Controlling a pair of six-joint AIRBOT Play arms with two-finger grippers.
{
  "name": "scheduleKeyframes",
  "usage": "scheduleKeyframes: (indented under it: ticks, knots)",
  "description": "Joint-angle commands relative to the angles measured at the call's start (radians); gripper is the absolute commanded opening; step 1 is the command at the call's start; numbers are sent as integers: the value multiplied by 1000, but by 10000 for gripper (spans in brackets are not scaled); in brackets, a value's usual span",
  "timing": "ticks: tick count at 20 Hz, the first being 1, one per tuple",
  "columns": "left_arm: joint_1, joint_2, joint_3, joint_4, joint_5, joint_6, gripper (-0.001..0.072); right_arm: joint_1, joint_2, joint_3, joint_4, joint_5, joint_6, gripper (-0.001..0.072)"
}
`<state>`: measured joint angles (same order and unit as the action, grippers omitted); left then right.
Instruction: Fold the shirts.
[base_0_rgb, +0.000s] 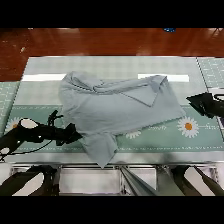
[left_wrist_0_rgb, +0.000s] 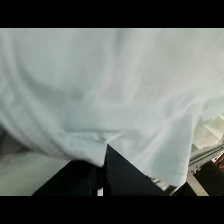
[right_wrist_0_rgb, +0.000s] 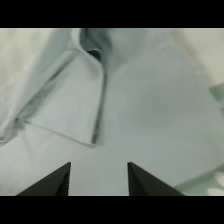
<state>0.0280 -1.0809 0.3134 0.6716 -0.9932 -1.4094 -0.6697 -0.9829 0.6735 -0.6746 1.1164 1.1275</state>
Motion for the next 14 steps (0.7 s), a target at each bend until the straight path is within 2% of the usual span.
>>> scheduleKeyframes:
  ticks: [1, 2, 3, 6, 10, 14]
  knots:
    - [-10, -13, 18, -29, 32, 32, 19, -1, -17, 0, -351, -125, 269, 417]
    - [-10, -13, 25, -29, 32, 32, 19, -1, -45, 0, -437, -127, 327, 418]
    - [-10, -13, 31, -29, 32, 32, 19, -1, -79, 0, -465, -114, 334, 417]
    - [-10, -13, 36, -30, 29, 32, 19, -4, -203, 2, -453, -99, 324, 417]
    - [-10, -13, 36, -30, 15, 31, 19, -34, -313, 5, -263, -70, 177, 417]
    - [-10, -13, 36, -30, 18, 27, 19, -31, -342, 5, -153, -96, 104, 416]
